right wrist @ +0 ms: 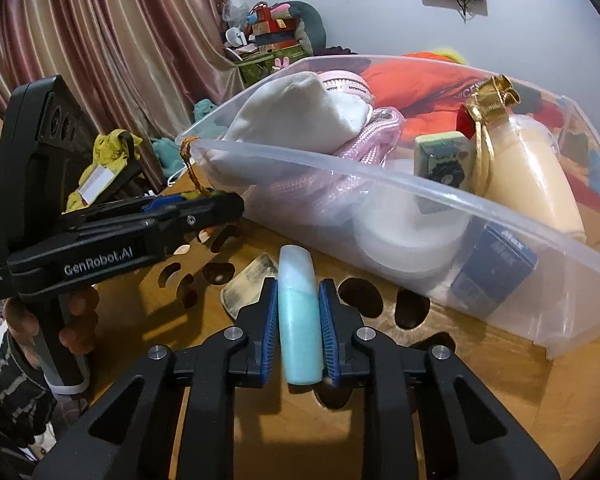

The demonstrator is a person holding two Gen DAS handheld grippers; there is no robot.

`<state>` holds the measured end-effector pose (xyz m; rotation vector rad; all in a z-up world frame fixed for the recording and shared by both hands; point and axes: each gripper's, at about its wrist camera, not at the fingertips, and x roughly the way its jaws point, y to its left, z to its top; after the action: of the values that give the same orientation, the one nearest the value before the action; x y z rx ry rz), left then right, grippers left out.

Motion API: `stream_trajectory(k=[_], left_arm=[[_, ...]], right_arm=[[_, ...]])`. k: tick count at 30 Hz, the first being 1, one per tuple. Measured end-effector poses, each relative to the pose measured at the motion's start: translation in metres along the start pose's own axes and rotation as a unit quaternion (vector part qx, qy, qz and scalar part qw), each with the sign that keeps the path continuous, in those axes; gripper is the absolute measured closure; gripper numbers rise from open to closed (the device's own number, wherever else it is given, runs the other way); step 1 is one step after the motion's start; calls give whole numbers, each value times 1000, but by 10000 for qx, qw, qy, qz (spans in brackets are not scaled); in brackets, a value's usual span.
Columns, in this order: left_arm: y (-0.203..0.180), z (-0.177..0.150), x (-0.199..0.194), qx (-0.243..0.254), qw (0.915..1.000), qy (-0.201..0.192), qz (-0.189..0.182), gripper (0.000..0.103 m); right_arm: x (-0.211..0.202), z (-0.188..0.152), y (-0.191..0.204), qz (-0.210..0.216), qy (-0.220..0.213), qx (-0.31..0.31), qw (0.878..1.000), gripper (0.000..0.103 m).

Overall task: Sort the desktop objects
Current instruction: 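Lift the gourd into the box with left tool while right tool carries tube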

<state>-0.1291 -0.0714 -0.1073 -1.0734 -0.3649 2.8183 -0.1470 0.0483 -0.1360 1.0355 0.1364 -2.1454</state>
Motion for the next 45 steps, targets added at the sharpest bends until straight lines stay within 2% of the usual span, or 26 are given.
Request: stream_trajectory(k=[11, 17, 26, 33, 45], left_arm=[[-4, -1, -25, 94, 9996, -263, 55, 66], [-8, 9, -41, 127, 9986, -512, 10, 66], [-18, 26, -41, 232, 9977, -635, -7, 66], [-20, 37, -27, 264, 9980, -571, -2, 66], [-27, 47, -6, 433, 9979, -488, 11, 66]], right_arm=[[-33, -4, 4, 108, -431, 87, 9990, 85], [-53, 2, 10, 137, -731, 72, 9972, 86], [-77, 19, -7, -74, -1131, 200, 9934, 86], [-72, 35, -24, -191, -1174, 286, 9925, 86], [-37, 53, -28, -231, -989, 92, 9948, 89]])
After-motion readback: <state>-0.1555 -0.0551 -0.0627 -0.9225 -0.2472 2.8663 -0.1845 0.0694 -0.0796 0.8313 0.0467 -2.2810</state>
